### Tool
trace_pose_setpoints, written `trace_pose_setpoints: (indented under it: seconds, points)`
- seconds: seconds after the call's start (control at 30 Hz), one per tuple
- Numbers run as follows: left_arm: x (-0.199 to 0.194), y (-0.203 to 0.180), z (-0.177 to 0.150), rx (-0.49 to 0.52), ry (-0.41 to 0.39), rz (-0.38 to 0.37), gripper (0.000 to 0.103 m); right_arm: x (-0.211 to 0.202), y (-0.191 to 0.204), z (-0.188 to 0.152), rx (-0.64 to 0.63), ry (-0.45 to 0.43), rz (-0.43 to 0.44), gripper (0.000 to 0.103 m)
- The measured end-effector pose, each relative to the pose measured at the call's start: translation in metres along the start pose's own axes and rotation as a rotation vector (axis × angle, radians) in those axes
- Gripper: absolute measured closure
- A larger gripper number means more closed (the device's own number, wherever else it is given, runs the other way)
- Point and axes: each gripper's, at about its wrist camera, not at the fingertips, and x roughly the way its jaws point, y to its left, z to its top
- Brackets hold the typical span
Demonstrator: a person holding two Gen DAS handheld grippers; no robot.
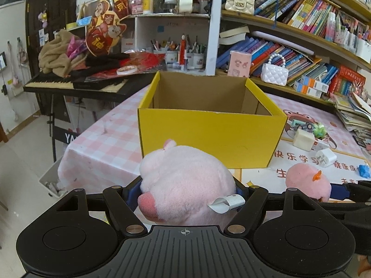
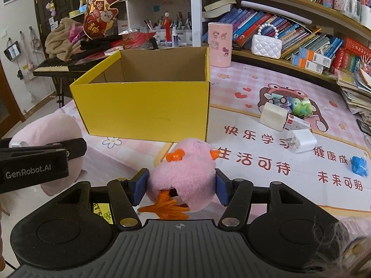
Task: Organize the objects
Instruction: 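Carry the pig in the left gripper and chick in the right gripper over the yellow box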
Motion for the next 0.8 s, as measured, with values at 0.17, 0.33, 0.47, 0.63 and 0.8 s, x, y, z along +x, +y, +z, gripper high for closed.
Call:
trace_pose_setpoints:
  seconds: [0.17,0.33,0.47,0.63,0.8]
  points:
    - [0.001,0.005,0.008,-0.005,-0.023,0.0,0.028,0.0,0.004,0.01,-0.013,-0.029,-0.017,0.047]
    - [0.009,0.009,0.025,-0.014,-0.047,0.007,0.028,0.002,0.005,0.031,-0.046,-0.073,-0.008,0.047]
    - [0.013,0.013,0.05,-0.036,-0.09,0.012,0.028,0.002,0.004,0.052,-0.073,-0.162,0.0,0.047]
    - [0.027,0.012,0.081,-0.03,-0.122,0.01,0.028,0.011,0.007,0.082,-0.155,-0.256,-0.003,0.047]
    - [0.056,0.002,0.106,0.008,-0.14,0.03,0.028,0.044,0.003,0.115,-0.22,-0.242,0.01,0.047]
